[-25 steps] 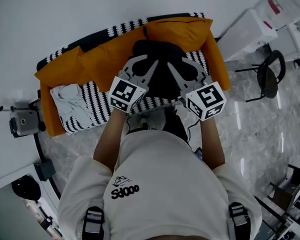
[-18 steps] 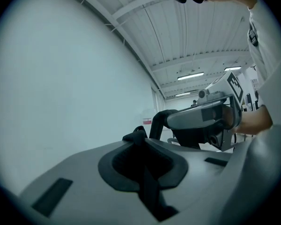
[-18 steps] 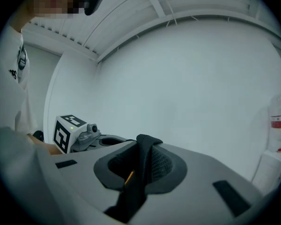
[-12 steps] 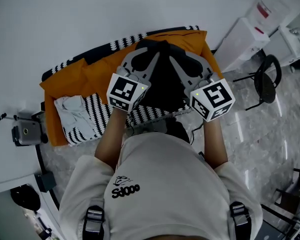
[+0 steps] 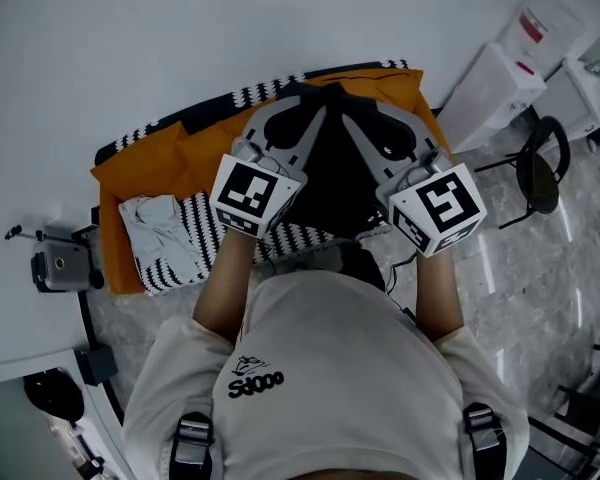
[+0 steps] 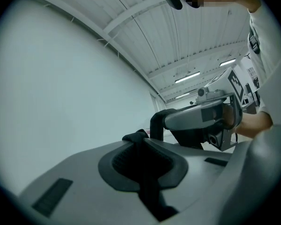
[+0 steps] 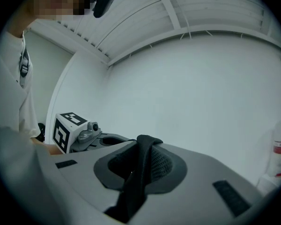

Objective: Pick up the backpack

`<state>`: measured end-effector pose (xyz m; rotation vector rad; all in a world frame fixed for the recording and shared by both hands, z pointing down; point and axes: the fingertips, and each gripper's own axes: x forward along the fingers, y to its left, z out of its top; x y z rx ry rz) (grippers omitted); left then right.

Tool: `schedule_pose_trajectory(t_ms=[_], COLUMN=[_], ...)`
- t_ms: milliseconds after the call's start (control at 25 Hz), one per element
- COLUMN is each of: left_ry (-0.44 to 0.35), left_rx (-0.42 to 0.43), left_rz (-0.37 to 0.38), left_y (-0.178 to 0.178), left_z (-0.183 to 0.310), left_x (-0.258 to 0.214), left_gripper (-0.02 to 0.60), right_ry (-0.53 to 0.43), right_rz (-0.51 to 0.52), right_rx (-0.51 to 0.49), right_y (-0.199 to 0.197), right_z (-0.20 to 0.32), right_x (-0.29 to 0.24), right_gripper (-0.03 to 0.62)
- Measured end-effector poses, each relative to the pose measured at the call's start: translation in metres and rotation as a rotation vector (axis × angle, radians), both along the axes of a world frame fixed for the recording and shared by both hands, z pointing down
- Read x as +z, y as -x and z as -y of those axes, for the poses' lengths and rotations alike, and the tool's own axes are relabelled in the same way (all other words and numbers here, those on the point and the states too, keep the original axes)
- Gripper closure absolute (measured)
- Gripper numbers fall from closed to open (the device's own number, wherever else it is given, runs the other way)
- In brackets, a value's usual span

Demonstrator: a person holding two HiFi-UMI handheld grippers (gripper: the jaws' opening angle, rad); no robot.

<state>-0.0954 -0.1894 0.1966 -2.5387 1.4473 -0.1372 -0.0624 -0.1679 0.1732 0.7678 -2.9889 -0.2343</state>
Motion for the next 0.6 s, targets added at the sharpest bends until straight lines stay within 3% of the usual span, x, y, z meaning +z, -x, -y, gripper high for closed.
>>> schedule_pose_trajectory(t_ms=[600], left_ry=[0.014], left_rx=[-0.001], left_rz=[0.019], left_y=[0.014], left_z=[-0.014], left_x=[0.007], left_gripper=[0.543], right_ry=[0.018], right_rz=[-0.017], right_rx=[-0.006], right_y=[0.017], right_z=[-0.007], right_x=[0.008], right_gripper=[0.522])
